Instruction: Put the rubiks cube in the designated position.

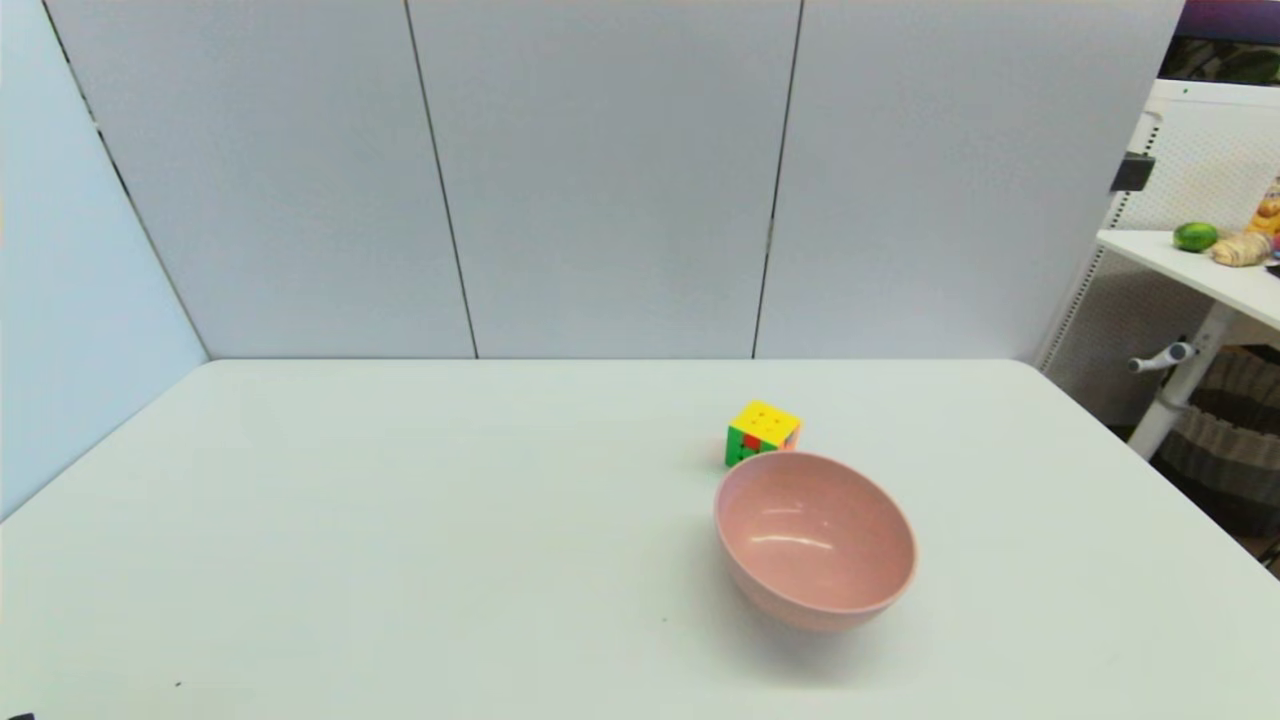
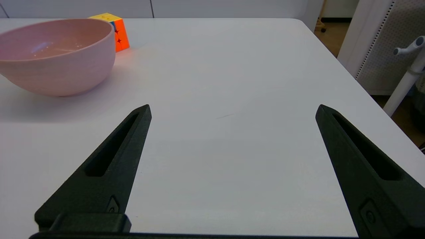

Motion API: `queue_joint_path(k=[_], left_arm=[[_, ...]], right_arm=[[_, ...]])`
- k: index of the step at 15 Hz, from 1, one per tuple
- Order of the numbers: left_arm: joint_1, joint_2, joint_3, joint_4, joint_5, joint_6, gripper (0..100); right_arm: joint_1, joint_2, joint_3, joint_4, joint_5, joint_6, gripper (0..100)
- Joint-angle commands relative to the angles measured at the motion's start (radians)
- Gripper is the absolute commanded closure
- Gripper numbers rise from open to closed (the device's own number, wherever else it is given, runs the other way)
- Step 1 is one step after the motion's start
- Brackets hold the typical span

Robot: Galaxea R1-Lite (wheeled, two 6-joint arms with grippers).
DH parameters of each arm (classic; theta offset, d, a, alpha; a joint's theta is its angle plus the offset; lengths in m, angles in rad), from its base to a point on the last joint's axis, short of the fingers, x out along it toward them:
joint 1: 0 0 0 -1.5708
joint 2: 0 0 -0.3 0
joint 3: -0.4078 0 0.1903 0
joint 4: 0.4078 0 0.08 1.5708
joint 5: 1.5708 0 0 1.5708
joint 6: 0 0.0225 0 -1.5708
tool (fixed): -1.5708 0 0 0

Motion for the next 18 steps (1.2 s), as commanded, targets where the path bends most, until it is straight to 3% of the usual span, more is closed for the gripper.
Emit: queue_joint_path(k=[1,4,18], left_arm=[[-0.032,-0.377,0.08,0.006,-0.013,-0.043,0],[-0.034,-0.449,0.124,-0.103,0.018,-0.15,0],[-0.034,-0.448,0.126,-0.09,0.024,-0.172,0]], right_arm=[[0.0,0.002,0.0,-0.001,0.0,-0.001,0],[0.0,0.002,0.0,-0.001,0.0,-0.001,0],[0.0,0.0,0.002,-0.001,0.0,0.001,0]])
